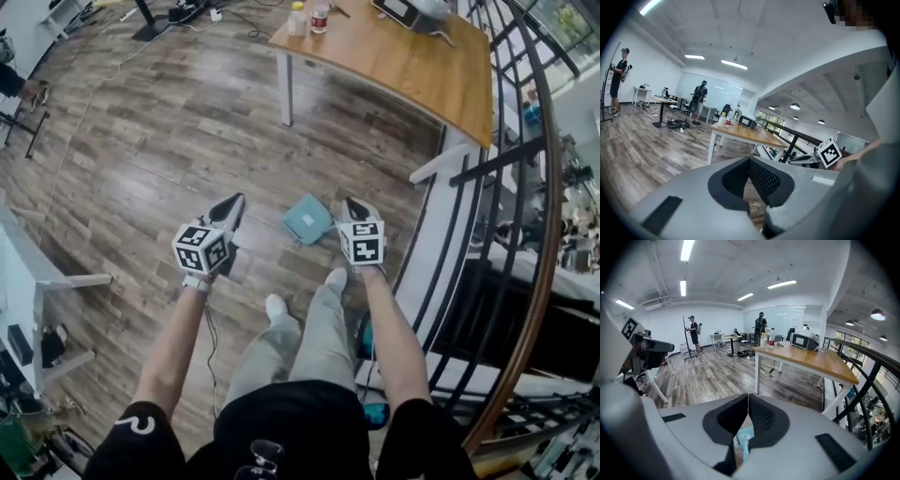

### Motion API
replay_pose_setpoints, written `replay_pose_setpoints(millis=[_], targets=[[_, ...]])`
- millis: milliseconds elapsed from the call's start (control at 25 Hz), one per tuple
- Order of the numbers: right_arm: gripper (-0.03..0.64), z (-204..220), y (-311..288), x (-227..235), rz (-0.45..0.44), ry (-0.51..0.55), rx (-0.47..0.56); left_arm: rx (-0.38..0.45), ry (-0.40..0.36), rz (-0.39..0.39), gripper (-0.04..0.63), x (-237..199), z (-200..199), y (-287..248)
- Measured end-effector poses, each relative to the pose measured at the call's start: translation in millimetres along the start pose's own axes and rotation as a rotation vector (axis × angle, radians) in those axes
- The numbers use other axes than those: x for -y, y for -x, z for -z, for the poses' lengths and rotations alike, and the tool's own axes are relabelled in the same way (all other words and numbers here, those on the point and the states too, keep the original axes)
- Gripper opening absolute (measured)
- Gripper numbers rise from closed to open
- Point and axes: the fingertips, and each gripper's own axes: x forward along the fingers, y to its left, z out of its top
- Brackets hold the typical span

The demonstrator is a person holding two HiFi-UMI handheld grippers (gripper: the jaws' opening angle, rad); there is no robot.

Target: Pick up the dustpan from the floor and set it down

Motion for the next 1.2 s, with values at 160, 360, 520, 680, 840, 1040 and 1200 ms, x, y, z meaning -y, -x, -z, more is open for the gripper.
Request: replay_pose_setpoints(millis=[160,360,520,680,840,1040,1200], targets=[[-0.003,-41,29,-10,-0.013,0.007,0.048,0.026,-0.02,0.008,-0.007,16,-35,19],[-0.003,-81,79,-36,-0.061,0.025,0.092,0.062,-0.062,0.012,-0.006,40,-68,55],[-0.005,-114,117,-46,-0.083,0.025,0.145,0.11,-0.081,0.008,-0.006,53,-99,81],[-0.005,-136,149,-56,-0.092,0.03,0.197,0.141,-0.101,-0.002,-0.006,64,-121,103],[-0.005,-156,180,-60,-0.082,0.029,0.256,0.157,-0.129,0.0,-0.006,75,-137,123],[-0.005,-181,203,-58,-0.074,0.017,0.308,0.183,-0.157,0.0,-0.006,80,-161,140],[-0.005,-191,216,-56,-0.071,0.023,0.34,0.196,-0.178,0.011,-0.007,92,-173,145]])
